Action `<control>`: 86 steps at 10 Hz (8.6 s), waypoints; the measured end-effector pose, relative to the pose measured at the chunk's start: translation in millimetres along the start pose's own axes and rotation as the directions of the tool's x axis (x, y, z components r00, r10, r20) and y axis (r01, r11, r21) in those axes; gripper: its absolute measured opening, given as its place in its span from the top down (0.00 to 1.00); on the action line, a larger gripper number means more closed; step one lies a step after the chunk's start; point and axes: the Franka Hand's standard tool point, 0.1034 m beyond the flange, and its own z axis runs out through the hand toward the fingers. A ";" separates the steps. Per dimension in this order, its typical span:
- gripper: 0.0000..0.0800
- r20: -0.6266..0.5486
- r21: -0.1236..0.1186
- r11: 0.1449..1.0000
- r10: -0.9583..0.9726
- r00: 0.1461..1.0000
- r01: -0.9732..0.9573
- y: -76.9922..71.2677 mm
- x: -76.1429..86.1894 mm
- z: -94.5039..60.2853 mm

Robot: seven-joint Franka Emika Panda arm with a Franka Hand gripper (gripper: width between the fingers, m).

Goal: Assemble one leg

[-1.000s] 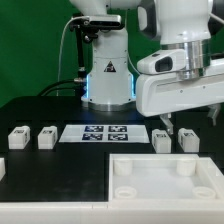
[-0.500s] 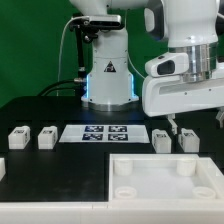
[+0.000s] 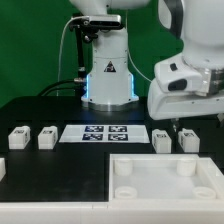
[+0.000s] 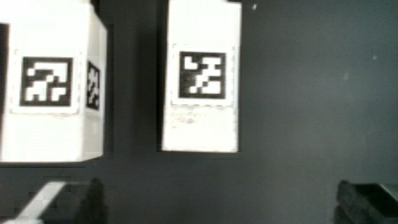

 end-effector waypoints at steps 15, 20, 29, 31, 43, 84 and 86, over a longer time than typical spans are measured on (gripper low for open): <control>0.41 0.317 -0.005 1.000 -0.001 0.948 0.003 -3.7 -15.1 57.7; 0.64 0.317 -0.005 1.000 -0.001 0.948 0.003 -3.7 -15.0 57.7; 0.64 0.052 0.027 0.996 -0.088 0.995 0.087 26.4 8.2 -70.6; 0.64 -0.140 0.011 0.996 -0.083 0.987 0.085 35.7 17.1 -94.8; 0.64 -0.888 -0.116 0.990 -0.139 0.438 0.078 61.8 83.8 -176.0; 0.19 -0.845 -0.055 0.995 -0.090 0.527 0.081 60.5 149.5 -124.5; 0.19 -0.806 -0.051 0.995 -0.093 0.585 0.088 62.7 152.7 -133.9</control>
Offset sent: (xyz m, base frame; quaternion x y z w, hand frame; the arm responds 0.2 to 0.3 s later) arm 0.0000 0.0000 0.0000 0.0000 -0.1790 0.0000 0.9838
